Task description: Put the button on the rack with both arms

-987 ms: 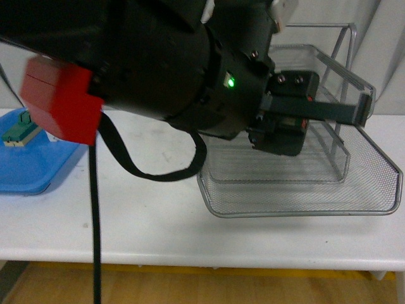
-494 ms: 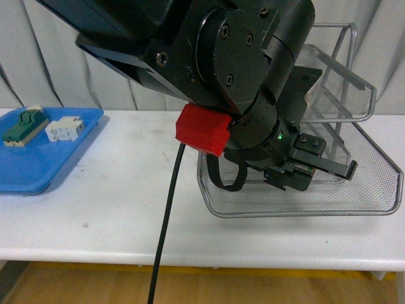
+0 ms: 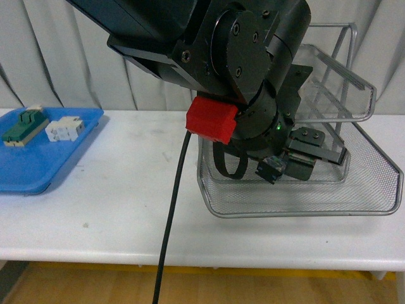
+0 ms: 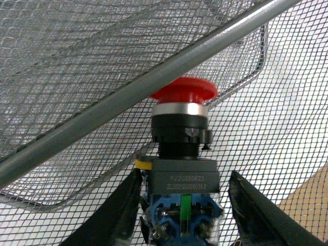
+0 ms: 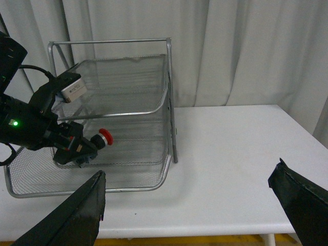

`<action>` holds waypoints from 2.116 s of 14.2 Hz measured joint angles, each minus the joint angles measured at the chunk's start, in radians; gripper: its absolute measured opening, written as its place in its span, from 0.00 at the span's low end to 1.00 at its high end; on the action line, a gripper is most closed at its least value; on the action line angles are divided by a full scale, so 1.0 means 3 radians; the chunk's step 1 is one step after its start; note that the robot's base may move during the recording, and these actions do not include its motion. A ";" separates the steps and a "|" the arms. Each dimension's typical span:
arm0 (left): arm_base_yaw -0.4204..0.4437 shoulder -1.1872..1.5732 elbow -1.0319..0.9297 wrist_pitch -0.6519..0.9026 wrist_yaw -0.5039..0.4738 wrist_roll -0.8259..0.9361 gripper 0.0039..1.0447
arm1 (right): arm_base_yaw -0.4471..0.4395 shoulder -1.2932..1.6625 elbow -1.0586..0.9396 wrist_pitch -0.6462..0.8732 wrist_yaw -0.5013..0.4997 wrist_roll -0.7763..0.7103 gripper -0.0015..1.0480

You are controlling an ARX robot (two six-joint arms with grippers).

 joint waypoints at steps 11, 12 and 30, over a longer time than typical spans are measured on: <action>-0.0046 -0.0959 -0.0872 0.0570 0.0285 -0.0233 0.94 | 0.0000 0.0000 0.0000 0.0001 -0.0001 0.0000 0.94; -0.0065 -0.1151 -0.1076 0.0708 0.0276 -0.0237 0.94 | 0.0000 0.0000 0.0000 0.0001 -0.0001 0.0000 0.94; 0.1759 -0.4963 -0.4916 0.2447 -0.0435 0.0015 0.01 | 0.0000 0.0000 0.0000 0.0001 -0.0001 0.0000 0.94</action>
